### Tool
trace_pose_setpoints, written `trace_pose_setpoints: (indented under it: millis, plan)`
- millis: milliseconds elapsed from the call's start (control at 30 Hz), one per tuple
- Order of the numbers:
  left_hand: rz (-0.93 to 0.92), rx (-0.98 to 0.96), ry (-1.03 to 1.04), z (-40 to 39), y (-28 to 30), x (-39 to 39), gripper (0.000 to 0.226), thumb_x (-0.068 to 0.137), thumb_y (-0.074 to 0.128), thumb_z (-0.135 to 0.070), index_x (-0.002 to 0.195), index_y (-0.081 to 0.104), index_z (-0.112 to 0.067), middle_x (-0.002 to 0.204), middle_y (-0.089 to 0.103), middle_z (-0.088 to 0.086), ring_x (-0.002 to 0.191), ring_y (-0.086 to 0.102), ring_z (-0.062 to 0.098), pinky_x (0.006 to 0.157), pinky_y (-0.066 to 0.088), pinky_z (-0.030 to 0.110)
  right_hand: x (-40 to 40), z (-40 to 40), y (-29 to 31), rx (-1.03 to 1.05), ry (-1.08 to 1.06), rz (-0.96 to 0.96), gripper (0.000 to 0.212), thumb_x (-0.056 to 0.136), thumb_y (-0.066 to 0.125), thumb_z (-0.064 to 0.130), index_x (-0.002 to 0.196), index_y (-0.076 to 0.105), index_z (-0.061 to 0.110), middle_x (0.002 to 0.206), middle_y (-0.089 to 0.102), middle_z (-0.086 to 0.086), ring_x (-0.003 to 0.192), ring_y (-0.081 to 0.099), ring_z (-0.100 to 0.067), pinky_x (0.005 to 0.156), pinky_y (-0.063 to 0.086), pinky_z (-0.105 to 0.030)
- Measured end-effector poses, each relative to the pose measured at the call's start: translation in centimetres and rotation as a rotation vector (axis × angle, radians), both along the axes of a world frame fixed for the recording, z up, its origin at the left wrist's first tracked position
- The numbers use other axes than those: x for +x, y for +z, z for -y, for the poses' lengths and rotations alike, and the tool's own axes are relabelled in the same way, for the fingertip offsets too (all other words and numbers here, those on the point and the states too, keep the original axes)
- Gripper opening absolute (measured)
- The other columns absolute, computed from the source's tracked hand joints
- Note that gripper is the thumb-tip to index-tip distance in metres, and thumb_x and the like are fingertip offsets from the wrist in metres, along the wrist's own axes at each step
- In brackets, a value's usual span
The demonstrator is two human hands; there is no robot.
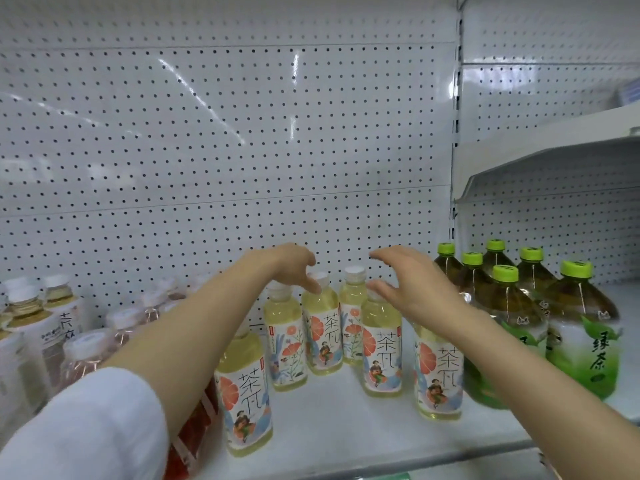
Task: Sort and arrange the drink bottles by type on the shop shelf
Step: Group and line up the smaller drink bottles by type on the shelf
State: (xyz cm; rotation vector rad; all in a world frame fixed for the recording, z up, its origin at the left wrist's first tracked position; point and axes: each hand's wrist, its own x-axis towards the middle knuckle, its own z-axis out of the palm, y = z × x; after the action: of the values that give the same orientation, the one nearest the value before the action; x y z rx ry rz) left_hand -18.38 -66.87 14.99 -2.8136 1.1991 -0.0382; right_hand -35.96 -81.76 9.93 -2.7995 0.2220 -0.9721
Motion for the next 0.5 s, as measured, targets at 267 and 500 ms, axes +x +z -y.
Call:
trace_pose_setpoints:
  millis: [267, 500]
  plan:
    - [-0.031, -0.029, -0.072, 2.5, -1.1, 2.9, 0.039, 0.086, 0.073, -0.046, 0.076, 0.055, -0.012, 0.075, 0.067, -0.002, 0.067, 0.057, 0.016, 0.066, 0.044, 0.029, 4.5, 2.5, 2.7, 0.033, 0.024, -0.486, 0.027, 0.081, 0.077, 0.033, 0.101, 0.071, 0.015, 0.092, 0.070, 0.004, 0.081, 0.065, -0.012, 0.068, 0.050, -0.022]
    - [-0.029, 0.001, -0.095, 2.6, -1.0, 3.3, 0.037, 0.089, 0.072, -0.041, 0.072, 0.053, -0.013, 0.067, 0.062, -0.005, 0.061, 0.053, 0.013, 0.057, 0.039, 0.024, 5.2, 5.0, 3.2, -0.075, -0.051, -0.506, 0.021, 0.076, 0.080, 0.025, 0.081, 0.069, 0.007, 0.072, 0.067, 0.000, 0.062, 0.060, -0.015, 0.057, 0.051, -0.024]
